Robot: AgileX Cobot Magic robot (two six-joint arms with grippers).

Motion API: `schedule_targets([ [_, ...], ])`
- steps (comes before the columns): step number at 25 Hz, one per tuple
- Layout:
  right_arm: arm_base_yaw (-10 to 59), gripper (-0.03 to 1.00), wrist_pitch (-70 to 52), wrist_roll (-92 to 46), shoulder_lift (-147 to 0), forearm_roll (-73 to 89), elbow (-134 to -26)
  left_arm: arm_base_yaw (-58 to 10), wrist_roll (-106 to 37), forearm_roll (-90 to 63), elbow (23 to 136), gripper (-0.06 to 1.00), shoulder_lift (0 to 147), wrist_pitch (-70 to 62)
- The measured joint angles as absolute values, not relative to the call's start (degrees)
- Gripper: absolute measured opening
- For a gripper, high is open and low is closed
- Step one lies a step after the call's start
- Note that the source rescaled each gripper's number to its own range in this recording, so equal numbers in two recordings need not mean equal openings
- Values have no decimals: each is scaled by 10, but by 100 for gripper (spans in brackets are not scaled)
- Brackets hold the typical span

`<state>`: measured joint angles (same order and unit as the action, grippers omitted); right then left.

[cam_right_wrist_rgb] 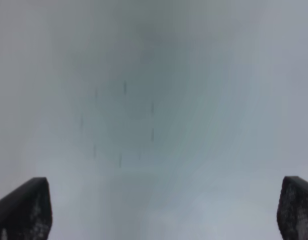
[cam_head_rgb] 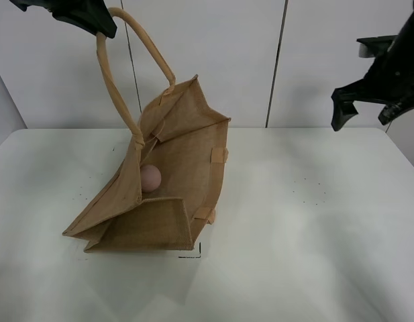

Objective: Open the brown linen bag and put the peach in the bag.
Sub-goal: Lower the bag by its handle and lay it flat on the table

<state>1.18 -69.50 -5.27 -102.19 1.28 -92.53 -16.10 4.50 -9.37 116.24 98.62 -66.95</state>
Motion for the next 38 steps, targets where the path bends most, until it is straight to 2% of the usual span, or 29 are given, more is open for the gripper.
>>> schedule_targets([
  [10, 12, 100, -698, -49, -641, 11, -532, -161, 45, -94, 1162, 0, 986, -669],
  [17, 12, 100, -633, -40, -375, 16, -349, -161, 45, -94, 1162, 0, 986, -669],
  [23, 12, 100, -597, -37, -182, 17, -287, -161, 45, -94, 1161, 0, 986, -669],
  [28, 12, 100, -591, -28, -109, 11, -283, -161, 42, -94, 1140, 0, 986, -665],
  [38, 12, 100, -591, -27, -26, 9, -283, -161, 42, -104, 955, 0, 987, -518],
])
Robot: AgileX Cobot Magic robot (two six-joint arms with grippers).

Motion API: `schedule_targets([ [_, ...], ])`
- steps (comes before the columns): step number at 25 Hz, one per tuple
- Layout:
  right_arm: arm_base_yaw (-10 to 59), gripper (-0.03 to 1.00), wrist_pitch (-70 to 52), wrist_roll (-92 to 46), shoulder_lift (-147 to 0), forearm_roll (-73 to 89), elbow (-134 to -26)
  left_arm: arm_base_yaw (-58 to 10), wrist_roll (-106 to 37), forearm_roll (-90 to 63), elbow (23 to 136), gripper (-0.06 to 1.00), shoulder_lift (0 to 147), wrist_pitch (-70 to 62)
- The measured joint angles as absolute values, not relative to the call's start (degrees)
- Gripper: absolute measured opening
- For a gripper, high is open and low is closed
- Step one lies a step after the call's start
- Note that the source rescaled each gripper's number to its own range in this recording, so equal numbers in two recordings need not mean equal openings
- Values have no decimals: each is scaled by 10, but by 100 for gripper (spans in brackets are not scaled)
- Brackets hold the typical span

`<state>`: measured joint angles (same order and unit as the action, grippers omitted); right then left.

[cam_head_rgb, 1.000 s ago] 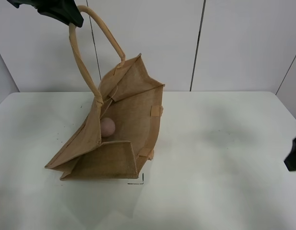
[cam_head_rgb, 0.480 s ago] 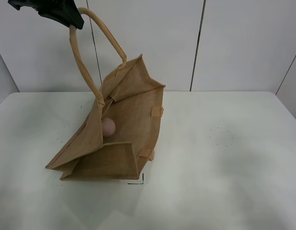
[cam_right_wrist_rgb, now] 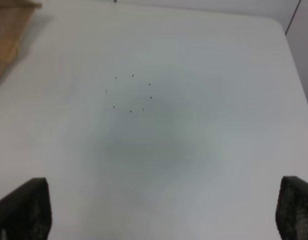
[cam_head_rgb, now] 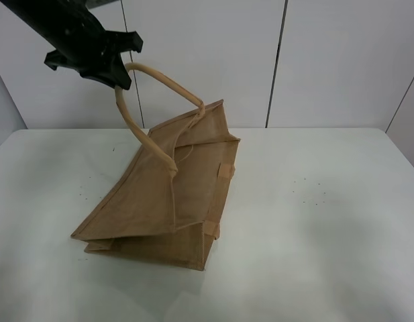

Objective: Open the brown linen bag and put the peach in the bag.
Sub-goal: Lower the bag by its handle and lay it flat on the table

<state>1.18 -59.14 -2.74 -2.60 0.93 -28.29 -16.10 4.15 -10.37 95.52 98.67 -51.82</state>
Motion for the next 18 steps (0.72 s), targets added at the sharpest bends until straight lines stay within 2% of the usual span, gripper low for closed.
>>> schedule_targets([
  [10, 12, 100, -591, -27, -25, 9, -283, -161, -5, -164, 784, 0, 987, -345],
  [18, 12, 100, -591, -27, -25, 9, -283, -161, -94, -270, 776, 0, 1087, -326],
])
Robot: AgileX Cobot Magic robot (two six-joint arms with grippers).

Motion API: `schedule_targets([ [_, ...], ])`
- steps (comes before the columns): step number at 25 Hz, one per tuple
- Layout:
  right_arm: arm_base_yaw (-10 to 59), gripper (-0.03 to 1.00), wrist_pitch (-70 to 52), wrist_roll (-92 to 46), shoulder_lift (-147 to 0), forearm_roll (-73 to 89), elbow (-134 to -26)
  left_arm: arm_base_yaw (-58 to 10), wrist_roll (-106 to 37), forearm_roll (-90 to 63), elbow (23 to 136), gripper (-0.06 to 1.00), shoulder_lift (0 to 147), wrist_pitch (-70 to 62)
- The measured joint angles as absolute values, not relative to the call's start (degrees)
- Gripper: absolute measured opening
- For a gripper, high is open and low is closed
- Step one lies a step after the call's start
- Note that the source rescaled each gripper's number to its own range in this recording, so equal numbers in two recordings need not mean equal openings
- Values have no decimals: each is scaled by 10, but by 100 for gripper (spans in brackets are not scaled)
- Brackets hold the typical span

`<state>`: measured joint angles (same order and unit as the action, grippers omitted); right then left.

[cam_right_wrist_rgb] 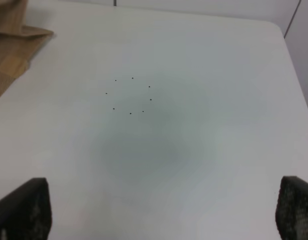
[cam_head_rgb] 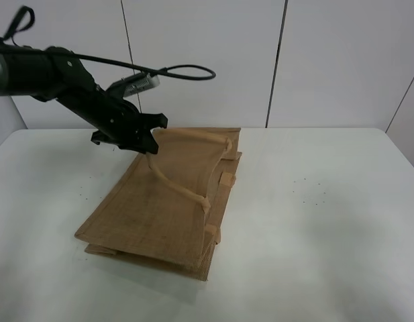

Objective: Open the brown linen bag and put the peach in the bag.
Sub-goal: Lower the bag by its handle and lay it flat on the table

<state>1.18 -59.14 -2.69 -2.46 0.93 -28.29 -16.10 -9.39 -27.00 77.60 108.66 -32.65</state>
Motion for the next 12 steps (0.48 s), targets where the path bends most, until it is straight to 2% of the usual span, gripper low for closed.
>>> schedule_targets([
  [4, 12, 100, -591, -27, -25, 9, -283, -161, -133, -285, 776, 1, 1144, -326],
  [5, 12, 100, -591, -27, -25, 9, -283, -161, -138, -285, 776, 7, 1152, -326],
  [6, 12, 100, -591, -27, -25, 9, -283, -161, -146, -285, 776, 16, 1157, -326],
  [9, 12, 100, -591, -27, -25, 9, -283, -161, -160, -287, 776, 67, 1155, -329],
  [11, 12, 100, -591, -27, -25, 9, -283, -161, -168, -287, 783, 87, 1151, -335],
  [12, 12, 100, -591, -27, -25, 9, -283, -161, -171, -287, 788, 92, 1148, -341],
])
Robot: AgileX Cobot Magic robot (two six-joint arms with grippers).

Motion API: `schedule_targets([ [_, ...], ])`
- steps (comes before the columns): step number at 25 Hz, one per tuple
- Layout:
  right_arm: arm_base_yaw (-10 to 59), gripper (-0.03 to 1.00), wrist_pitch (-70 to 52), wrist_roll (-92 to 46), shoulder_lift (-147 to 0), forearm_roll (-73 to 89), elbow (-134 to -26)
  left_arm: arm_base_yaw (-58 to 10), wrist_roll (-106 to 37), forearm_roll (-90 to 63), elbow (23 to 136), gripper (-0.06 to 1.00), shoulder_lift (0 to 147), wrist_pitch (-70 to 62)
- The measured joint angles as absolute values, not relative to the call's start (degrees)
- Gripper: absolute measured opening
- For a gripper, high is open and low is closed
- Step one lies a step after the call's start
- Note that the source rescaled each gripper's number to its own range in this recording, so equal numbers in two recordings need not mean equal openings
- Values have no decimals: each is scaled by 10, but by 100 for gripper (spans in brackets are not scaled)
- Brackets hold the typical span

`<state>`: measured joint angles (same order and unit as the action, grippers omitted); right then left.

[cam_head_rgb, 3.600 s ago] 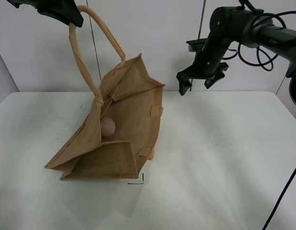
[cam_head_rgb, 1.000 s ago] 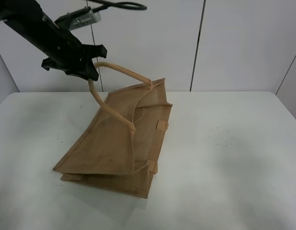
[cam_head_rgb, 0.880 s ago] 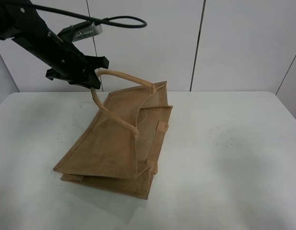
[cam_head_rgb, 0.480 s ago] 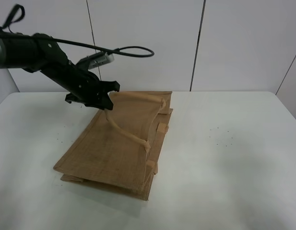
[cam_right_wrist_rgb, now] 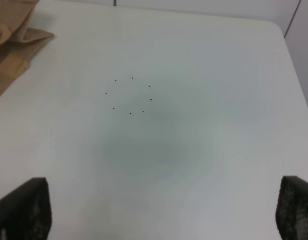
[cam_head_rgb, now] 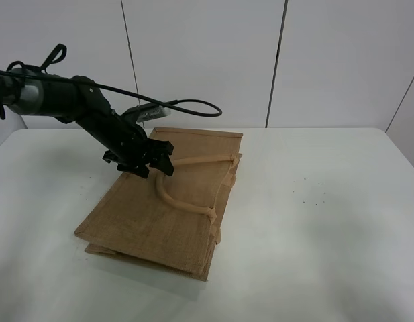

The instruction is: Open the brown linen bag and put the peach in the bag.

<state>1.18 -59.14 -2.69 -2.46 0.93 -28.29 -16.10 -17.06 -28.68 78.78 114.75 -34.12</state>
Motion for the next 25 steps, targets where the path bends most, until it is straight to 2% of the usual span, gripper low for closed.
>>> schedule_targets([
  [4, 12, 100, -591, -27, -25, 9, -283, -161, -163, -264, 829, 99, 1129, -380],
  [8, 12, 100, -591, -27, -25, 9, -283, -156, -60, -131, 887, 100, 1126, -439],
  [12, 12, 100, -591, -27, -25, 9, -283, -122, 12, -5, 918, 100, 1126, -482],
  [19, 12, 100, -591, -27, -25, 9, -283, -35, 22, 19, 924, 100, 1126, -556],
  [25, 12, 100, -591, -27, -25, 9, -283, -18, 22, 22, 923, 100, 1087, -632],
])
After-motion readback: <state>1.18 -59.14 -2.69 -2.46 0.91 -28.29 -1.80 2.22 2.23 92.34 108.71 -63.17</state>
